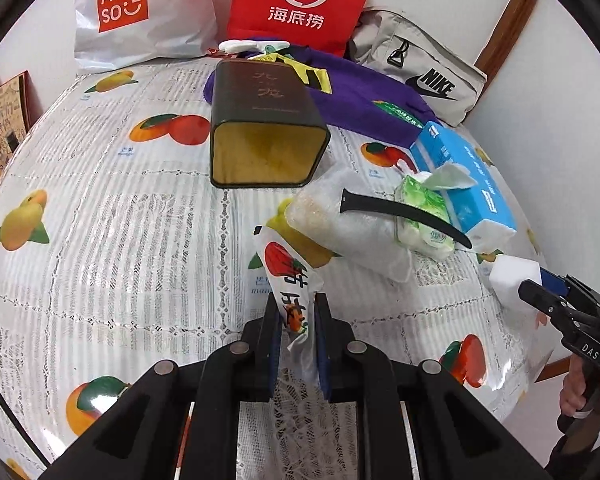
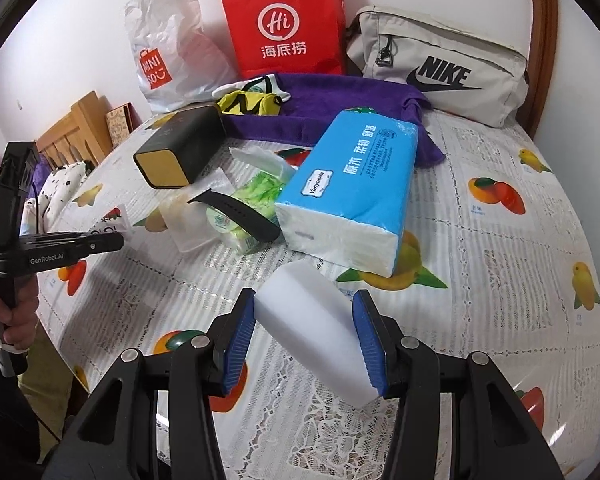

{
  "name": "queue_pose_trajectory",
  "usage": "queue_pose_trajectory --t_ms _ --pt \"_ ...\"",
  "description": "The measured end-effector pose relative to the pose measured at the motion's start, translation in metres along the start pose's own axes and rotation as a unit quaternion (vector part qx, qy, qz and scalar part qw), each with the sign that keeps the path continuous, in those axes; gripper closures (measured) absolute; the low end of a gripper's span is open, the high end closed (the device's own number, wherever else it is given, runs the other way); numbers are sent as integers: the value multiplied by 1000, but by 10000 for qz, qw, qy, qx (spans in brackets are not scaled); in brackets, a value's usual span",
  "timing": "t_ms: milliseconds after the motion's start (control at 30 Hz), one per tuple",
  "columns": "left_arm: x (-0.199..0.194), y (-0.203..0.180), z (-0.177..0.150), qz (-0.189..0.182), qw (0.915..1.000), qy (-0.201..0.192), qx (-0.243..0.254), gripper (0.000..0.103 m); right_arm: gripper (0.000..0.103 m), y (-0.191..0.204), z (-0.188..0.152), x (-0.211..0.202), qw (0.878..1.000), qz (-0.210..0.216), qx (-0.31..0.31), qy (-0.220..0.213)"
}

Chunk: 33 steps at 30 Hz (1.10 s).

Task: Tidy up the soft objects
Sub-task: 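Carry the foam block and snack bag over the purple towel with both tools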

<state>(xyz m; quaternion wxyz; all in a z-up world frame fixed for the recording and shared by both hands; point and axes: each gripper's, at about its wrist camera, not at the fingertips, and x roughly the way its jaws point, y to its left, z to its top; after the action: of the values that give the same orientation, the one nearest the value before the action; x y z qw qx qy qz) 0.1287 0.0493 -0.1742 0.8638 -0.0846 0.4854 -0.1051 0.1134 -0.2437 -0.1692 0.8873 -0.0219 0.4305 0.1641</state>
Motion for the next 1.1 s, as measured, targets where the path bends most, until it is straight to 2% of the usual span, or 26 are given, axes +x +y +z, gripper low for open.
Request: queue_pose_trajectory --t_ms 233,433,767,1100 --pt "-12 0 17 45 9999 -147 -5 88 54 7 12 -14 9998 116 -123 -122" --pt "-25 8 43 192 9992 -323 -94 88 54 10 33 -34 9984 266 -288 -415" --pt "-49 28 87 244 9960 -756 -403 88 54 -6 82 -46 9955 -60 -313 -887" --pt "-46 43 132 -40 9922 -1052 -666 88 54 -15 135 -25 9932 -299 -216 -1105"
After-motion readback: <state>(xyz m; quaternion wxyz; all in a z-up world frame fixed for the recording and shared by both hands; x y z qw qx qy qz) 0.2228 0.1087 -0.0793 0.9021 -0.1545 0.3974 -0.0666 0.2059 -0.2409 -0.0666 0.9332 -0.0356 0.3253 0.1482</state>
